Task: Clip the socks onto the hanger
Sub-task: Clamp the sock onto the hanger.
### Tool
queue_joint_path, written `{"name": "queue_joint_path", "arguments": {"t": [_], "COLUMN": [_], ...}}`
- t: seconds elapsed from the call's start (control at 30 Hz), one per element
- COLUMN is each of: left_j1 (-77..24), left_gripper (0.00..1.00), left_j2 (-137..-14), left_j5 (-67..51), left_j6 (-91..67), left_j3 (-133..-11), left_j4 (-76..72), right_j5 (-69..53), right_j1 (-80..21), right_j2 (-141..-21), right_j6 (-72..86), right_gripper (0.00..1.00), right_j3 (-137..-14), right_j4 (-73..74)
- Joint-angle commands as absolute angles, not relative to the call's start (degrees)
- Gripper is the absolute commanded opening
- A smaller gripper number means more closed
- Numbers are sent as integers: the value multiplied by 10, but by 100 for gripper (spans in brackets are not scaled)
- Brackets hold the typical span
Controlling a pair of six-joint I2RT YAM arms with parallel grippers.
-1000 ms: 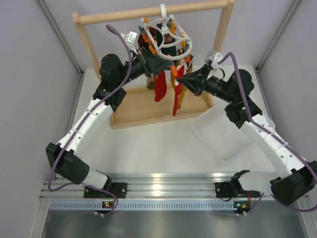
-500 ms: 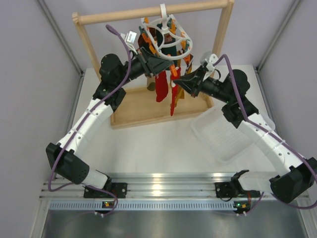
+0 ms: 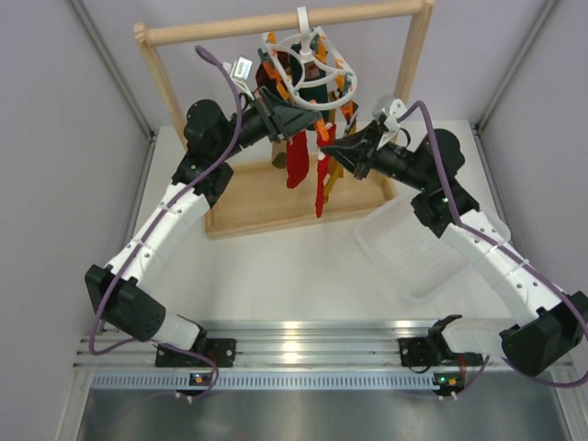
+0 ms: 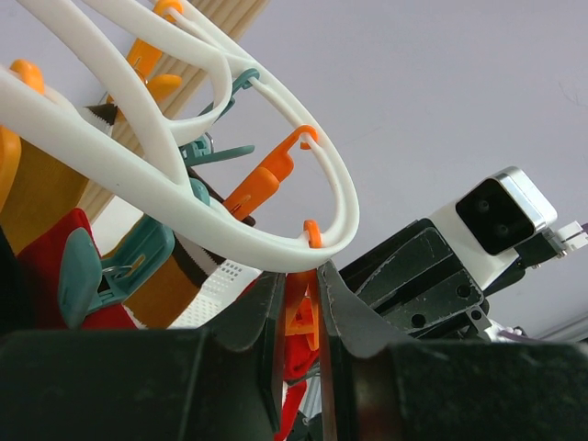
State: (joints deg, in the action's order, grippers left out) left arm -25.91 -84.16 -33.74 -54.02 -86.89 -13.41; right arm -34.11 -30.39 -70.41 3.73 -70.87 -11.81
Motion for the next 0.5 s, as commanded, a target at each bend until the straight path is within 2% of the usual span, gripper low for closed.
{"name": "queue_joint_path", "arguments": {"t": [0.0,0.2,0.37,0.4,0.47], "left_j1": [-251,-250,-248,-247,-245], "left_gripper": [2,22,31,37,39], "left_j2": [-846,-841,-839,-838,-838], "left_j5": [-308,-305,-301,-301,-301], "left_j6": [-545,-541,-546,-548,-551], "left_j3": [-879,-879,-877,-877,-877], "left_j4": [-151,-147,-143,-143,-148], "right_j5": [-341,-330,-324,-323,-316], "right_j1": [-321,-321,-322,-321,-321], "right_j2": [-693,-693,-693,-693,-694], "right_j6": [40,39,38,37,37], "right_gripper": [0,0,0,0,0], "right_j3": [-715,-715,-715,-715,-715], "right_j4": [-194,-198,-198,-199,-199]}}
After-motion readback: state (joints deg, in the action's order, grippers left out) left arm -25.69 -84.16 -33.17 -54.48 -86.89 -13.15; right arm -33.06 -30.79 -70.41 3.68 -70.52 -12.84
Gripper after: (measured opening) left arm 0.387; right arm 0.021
